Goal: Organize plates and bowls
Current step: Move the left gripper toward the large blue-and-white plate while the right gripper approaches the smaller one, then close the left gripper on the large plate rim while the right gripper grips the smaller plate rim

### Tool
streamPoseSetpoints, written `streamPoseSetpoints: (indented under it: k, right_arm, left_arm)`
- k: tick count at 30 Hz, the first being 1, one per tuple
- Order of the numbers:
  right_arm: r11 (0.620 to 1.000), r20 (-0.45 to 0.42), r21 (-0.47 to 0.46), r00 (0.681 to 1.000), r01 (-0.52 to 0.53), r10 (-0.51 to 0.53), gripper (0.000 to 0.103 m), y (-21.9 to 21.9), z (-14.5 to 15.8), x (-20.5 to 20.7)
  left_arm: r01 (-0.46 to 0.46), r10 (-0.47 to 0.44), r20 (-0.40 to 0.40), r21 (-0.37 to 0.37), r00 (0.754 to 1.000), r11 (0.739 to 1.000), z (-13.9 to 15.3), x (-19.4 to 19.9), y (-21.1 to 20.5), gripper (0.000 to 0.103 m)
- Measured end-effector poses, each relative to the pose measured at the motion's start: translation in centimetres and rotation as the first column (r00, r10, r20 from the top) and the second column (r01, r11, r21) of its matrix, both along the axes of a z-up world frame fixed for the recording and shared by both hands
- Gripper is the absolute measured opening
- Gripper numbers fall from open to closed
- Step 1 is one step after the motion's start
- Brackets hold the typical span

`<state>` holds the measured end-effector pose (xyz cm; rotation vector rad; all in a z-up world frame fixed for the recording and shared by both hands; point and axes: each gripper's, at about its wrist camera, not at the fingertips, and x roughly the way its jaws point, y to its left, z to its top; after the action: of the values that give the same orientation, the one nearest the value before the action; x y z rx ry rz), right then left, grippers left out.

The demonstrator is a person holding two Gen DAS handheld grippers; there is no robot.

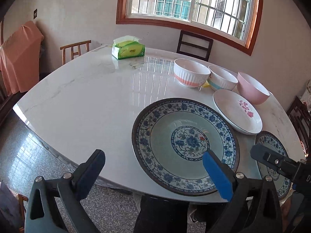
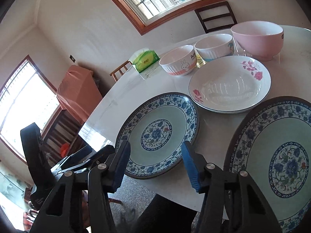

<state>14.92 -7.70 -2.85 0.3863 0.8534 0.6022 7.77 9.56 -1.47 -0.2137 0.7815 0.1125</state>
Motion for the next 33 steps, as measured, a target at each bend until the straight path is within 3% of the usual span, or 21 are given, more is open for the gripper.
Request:
streamPoseSetpoints:
  k: [7, 20, 33]
  right_arm:
    - [0.998, -0.049, -0.057, 0.998, 0.028, -0.031, 0.053, 0.6, -0.9, 1.9]
    - [0.997, -0.078, -0.077, 0.997, 0.009, -0.015, 0.053, 1.1, -0.9, 3.8]
    - [0.982, -0.100, -0.191, 0.994, 0.015, -0.035, 0.055, 1.8, -1.1, 4.7]
  left_arm:
    - [0.000, -0.002, -0.042, -0.054, 0.999, 0.999, -0.9, 2.2, 1.7, 0.102]
    - [0.012, -0.014, -0.076, -0.030, 0.997, 0.999, -1.9, 4.2, 2.1, 0.102]
    - [0.045, -0.046, -0.118, -0.004, 0.992, 0.999, -2.7, 5.1, 1.8, 0.102]
